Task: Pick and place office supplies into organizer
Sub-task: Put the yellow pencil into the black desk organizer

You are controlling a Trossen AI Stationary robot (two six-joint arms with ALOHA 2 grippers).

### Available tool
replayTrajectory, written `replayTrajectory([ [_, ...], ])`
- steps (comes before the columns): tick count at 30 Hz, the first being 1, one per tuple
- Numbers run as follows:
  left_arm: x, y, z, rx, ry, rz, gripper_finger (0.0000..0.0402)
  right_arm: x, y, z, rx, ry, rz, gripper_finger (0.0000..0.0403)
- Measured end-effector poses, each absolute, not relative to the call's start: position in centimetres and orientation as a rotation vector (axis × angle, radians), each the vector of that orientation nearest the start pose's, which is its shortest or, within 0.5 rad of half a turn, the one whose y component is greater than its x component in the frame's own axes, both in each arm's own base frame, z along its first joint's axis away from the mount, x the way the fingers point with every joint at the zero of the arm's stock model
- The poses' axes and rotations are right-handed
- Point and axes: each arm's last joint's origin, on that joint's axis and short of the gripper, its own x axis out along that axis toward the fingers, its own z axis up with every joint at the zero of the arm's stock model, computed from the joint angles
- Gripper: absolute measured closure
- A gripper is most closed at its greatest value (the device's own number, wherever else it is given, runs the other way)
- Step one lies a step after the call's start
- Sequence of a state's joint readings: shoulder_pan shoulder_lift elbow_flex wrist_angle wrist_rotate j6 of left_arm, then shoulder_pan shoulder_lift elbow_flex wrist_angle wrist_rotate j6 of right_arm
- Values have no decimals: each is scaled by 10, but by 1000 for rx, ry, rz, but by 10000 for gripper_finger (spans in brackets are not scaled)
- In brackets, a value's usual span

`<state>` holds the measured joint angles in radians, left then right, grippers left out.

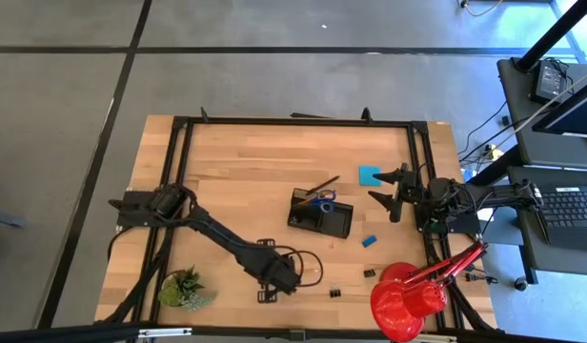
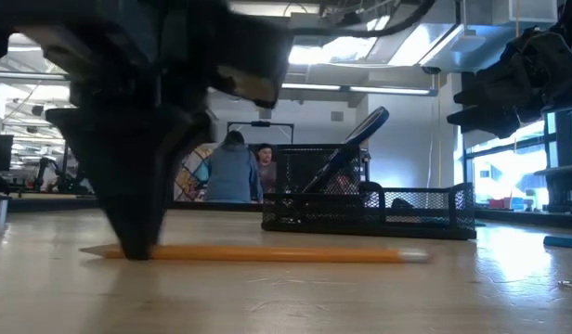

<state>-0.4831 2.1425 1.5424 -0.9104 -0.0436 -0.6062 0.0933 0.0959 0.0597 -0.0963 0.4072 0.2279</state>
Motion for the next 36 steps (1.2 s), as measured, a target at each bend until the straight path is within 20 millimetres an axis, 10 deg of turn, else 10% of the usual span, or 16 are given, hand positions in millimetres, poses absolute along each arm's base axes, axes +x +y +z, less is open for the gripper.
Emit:
replayTrajectory([
  [20, 321, -105, 117, 6, 2008, 328, 395, 98, -2, 167, 184, 94, -326, 92],
  [36, 315, -100, 117, 22, 2066, 403, 376, 98, -2, 167, 166, 98, -325, 92],
])
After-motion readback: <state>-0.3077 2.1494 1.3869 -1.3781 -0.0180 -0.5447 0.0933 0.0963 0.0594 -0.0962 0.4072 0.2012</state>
